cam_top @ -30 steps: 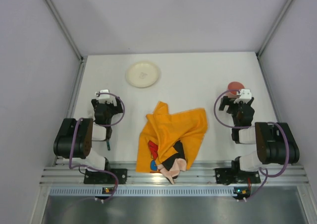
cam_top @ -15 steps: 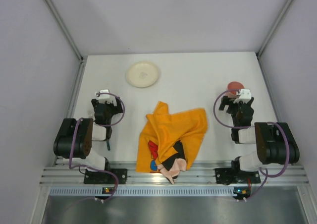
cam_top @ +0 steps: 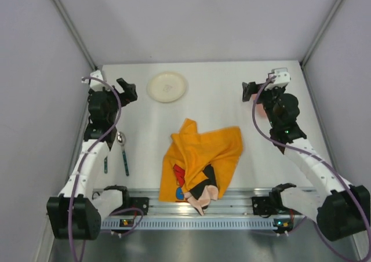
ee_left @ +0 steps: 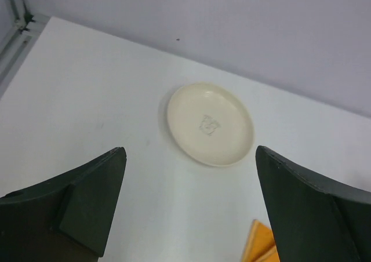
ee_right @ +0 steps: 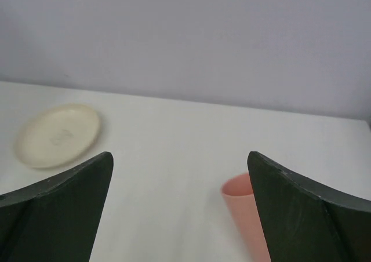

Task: Set the dinner table for one person

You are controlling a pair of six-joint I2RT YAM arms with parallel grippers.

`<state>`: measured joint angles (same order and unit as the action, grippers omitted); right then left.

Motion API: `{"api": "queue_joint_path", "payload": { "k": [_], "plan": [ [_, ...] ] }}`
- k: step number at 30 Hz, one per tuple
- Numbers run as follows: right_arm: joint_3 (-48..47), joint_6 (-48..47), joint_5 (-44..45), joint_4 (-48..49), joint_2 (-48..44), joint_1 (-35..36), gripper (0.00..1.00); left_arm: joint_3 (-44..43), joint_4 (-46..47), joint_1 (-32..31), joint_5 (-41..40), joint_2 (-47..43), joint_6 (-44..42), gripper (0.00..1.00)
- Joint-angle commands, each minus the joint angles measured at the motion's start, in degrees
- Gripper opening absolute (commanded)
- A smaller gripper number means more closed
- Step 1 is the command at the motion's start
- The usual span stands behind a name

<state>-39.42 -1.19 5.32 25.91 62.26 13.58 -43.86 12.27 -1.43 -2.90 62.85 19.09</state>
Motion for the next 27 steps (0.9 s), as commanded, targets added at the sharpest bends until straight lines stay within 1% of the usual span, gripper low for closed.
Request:
{"api": "queue_joint_path", "payload": {
  "k": [1,2,3,4,5,6,7,8,9,10,11,12,14,16,17,18,19,21,22,23,24,26,27],
  "plan": [
    [-7.59,10.99,-2.76,-12.71,-4.51,6.01,1.00,-8.49,-18.09,-0.06,5.96,-2.65,10.43,0.98],
    [-8.91,17.82,-1.90,-19.60,-4.86,5.93,1.00,-9.31,-21.21,-0.06,1.19,-1.77,16.18,0.98],
    [-10.57,33.64,1.41,-25.33,-4.69,5.75,1.00,-9.23,-24.28,0.02,-2.60,-1.07,20.50,0.98],
    [-10.76,39.54,2.66,-30.78,-4.34,4.97,1.00,-8.19,-26.84,0.29,-4.99,-0.28,25.42,0.98],
    [-10.24,41.43,-6.98,-31.62,-2.95,3.48,1.00,-7.83,-28.60,3.94,-1.97,2.43,28.43,0.98],
    [-10.50,41.18,-10.65,-31.89,-2.06,2.51,1.00,-8.17,-28.10,5.46,10.59,4.45,27.15,0.82],
    [-11.55,41.09,-11.12,-35.11,-1.36,3.11,1.00,-11.39,-29.31,5.65,14.46,6.48,26.79,0.78],
    [-12.34,41.09,-8.25,-38.27,-1.26,4.07,1.00,-13.43,-35.50,3.74,14.24,8.85,26.09,0.77],
    [-12.44,40.31,-7.27,-41.44,-1.96,5.65,1.00,-15.10,-37.48,2.06,9.71,9.30,23.65,0.77],
    [-11.83,39.87,-6.47,-41.99,-3.10,6.19,1.00,-16.68,-38.54,-1.00,7.92,9.31,22.14,0.78],
    [-11.21,40.12,-5.51,-42.43,-5.55,6.37,1.00,-17.14,-39.68,-1.55,6.95,9.13,20.91,0.78],
    [-10.60,41.17,-3.41,-43.57,-6.70,6.28,1.00,-17.49,-42.30,-1.73,7.03,9.22,20.64,0.79],
    [-9.97,41.44,-1.55,-46.03,-8.37,6.28,1.00,-16.97,-44.43,-2.17,9.91,9.31,20.28,0.79],
    [-10.93,41.45,-1.37,-52.78,-7.77,6.28,1.00,-14.78,-45.41,-3.92,12.03,8.78,19.58,0.79],
    [-11.20,41.45,-1.72,-55.50,-6.29,6.37,1.00,-14.07,-46.19,-7.32,11.86,8.35,19.49,0.79],
    [-11.29,41.71,-1.89,-60.75,-5.40,6.28,1.00,-13.45,-46.63,-9.36,11.86,8.17,19.06,0.79],
    [-10.95,41.80,-2.24,-62.98,-4.44,6.37,1.00,-12.40,-48.20,-13.90,11.34,7.99,19.05,0.78],
    [-7.80,42.23,-5.05,-66.24,-2.67,6.28,1.00,-10.91,-49.45,-18.23,9.05,7.47,20.10,0.77],
    [-6.21,42.76,-5.06,-66.34,-2.32,6.37,1.00,-8.46,-49.54,-21.74,8.61,7.11,20.80,0.77],
    [-4.63,43.11,-7.67,-66.43,-2.06,6.37,1.00,-7.05,-49.54,-23.08,8.17,6.33,23.07,0.76],
    [-1.92,43.99,-8.04,-66.25,-1.97,6.28,1.00,-5.55,-48.93,-24.22,8.00,5.89,23.97,0.76],
    [0.91,44.26,-8.83,-64.95,-1.44,6.28,1.00,0.32,-48.31,-26.34,7.38,4.31,26.60,0.75],
    [1.62,44.26,-8.84,-64.41,-1.27,6.28,1.00,0.35,-47.79,-26.34,7.47,3.78,26.96,0.75]
  ]
}}
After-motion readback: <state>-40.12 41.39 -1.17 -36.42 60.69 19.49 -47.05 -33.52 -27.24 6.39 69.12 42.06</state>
